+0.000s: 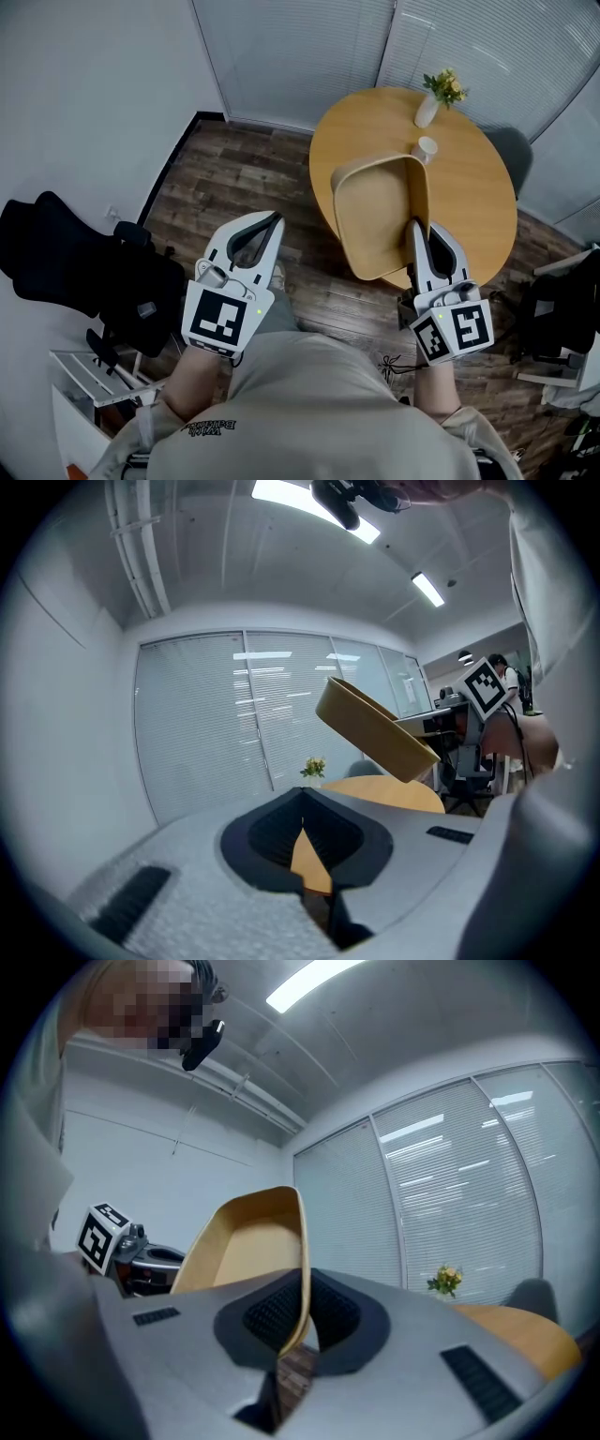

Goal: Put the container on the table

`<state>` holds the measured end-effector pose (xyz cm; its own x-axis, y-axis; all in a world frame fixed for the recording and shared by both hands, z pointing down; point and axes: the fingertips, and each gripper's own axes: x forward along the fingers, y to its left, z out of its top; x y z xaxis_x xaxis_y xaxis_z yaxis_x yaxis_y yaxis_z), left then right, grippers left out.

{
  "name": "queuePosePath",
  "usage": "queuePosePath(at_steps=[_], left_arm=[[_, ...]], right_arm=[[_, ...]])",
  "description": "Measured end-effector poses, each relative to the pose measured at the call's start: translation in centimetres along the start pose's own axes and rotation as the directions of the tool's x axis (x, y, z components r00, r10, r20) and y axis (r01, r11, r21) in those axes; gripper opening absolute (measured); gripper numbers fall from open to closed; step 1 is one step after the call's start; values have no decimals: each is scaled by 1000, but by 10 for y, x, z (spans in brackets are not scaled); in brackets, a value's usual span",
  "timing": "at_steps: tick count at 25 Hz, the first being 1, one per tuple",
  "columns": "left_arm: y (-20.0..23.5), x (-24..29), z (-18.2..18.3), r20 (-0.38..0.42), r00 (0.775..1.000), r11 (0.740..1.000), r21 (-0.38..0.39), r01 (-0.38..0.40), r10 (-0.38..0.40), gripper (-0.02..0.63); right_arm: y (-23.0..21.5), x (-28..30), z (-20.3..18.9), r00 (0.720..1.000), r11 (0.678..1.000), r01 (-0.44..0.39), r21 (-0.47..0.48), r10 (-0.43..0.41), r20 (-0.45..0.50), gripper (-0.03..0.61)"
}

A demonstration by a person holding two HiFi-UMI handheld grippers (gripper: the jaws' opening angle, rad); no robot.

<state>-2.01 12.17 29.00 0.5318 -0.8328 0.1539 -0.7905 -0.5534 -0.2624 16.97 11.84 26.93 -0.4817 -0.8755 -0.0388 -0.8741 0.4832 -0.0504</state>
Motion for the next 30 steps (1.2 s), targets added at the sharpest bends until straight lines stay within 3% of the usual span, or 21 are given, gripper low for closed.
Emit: queuePosePath(at_steps=[17, 30], left_arm=[[117, 92, -29, -16, 997, 997, -29, 74, -74, 21], [206, 154, -43, -15, 988, 988, -29, 152, -153, 21]], right_arm=[[-6, 145, -16, 997, 1000, 25, 0, -25, -68, 32], [-18, 242, -17, 987, 993, 122, -2, -121, -105, 32]])
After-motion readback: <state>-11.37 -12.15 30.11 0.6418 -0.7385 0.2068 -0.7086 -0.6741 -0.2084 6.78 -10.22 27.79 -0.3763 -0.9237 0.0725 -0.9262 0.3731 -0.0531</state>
